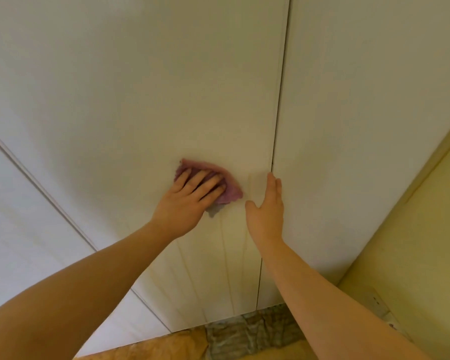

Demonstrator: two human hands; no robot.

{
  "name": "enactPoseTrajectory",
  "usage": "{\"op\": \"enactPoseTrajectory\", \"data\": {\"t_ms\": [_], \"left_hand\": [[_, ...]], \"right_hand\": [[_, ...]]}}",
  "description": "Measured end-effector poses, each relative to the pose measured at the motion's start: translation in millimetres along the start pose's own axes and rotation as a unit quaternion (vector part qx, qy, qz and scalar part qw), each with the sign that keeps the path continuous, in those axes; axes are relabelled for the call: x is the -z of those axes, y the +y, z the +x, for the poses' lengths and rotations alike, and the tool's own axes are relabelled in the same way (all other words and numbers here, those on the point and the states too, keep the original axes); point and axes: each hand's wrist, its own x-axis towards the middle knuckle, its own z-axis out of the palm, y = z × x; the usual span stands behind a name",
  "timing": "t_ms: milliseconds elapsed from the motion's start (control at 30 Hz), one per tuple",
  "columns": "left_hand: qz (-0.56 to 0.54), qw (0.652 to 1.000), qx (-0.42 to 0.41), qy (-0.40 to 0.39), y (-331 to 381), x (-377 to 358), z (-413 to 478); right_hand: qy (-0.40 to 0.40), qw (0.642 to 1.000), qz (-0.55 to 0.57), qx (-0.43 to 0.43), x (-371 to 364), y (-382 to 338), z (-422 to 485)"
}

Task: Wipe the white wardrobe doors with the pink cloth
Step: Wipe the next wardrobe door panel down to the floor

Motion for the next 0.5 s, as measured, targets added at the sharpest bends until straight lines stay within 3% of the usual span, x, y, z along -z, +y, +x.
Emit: {"op": "enactPoseTrajectory", "data": {"t_ms": [133, 233, 367, 500], "left_hand": [[0.04, 0.987, -0.1, -0.121, 34.4, -15.2, -36.1], [0.044, 0.991, -0.115, -0.06, 21.5, -11.6, -20.2], [-0.005, 1.0, -0.012, -0.014, 12.1, -5.8, 8.2], [0.047, 0.984, -0.141, -0.097, 31.4, -19.3, -7.9]], "right_hand": [[-0.034, 0.999, -0.027, -0.001, 2.2, 7.1, 1.8], [-0.026, 0.999, -0.025, 0.008, 8.8, 14.0, 4.6], [-0.019, 1.0, 0.001, -0.003, 8.4, 20.5, 5.2], [-0.032, 0.999, 0.004, -0.012, 10.0, 25.7, 1.6]]}}
